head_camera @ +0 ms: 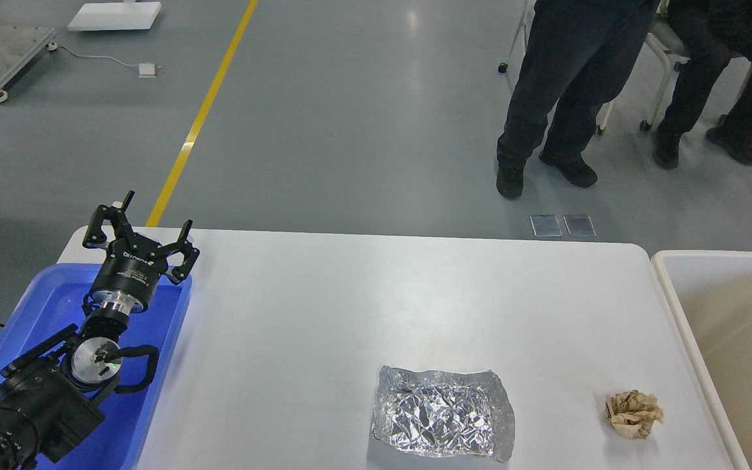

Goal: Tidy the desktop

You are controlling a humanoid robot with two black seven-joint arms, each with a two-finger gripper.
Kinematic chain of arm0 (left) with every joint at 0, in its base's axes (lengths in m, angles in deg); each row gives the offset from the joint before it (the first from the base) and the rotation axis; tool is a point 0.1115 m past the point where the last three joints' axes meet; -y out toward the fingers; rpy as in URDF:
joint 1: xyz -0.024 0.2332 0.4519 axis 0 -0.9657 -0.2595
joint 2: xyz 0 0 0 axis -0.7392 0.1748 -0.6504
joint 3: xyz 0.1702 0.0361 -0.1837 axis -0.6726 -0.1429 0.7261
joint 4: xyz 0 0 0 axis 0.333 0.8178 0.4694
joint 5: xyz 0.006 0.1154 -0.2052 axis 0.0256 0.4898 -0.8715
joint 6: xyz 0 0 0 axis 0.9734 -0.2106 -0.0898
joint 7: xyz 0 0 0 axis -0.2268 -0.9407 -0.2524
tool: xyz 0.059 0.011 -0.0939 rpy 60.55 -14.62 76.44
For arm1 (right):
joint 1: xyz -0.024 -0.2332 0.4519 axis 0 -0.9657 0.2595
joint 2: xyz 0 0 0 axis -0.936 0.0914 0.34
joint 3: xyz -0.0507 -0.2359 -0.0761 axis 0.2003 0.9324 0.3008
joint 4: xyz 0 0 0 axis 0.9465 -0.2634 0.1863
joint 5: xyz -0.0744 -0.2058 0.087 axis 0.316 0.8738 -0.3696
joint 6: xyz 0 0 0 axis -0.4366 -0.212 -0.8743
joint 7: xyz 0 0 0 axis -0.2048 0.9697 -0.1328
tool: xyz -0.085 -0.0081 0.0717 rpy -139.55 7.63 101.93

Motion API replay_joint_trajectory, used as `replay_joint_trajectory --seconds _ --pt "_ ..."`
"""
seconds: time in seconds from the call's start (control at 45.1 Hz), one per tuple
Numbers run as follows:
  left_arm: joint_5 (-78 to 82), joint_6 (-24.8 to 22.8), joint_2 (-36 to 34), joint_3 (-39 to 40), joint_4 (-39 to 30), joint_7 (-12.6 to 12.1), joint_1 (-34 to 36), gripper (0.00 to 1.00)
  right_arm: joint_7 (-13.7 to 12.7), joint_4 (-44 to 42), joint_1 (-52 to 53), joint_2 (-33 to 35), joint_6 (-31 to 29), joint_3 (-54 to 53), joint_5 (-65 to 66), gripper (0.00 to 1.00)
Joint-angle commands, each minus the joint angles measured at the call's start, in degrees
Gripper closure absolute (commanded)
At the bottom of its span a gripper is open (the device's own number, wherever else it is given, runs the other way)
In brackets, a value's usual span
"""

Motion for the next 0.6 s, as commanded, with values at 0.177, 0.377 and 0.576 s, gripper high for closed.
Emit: replay_joint_trajectory --seconds 0.177,0.377,0.576 --pt "-0.05 -0.01 0.0 0.0 0.0 0.0 0.02 0.0 0.2 0.21 -0.18 -0.66 -0.23 -16.58 -2.25 0.01" --pt "0.03 -0.01 0.0 0.0 0.0 0.0 0.02 0.0 -0.06 1.44 0.17 -1.72 -2.33 -37.15 -8.03 0.0" --pt "0.03 -0.01 0.0 0.0 0.0 0.0 0.02 0.0 -2.78 4.51 1.58 -2.07 -5.59 -40.77 -20.6 0.0"
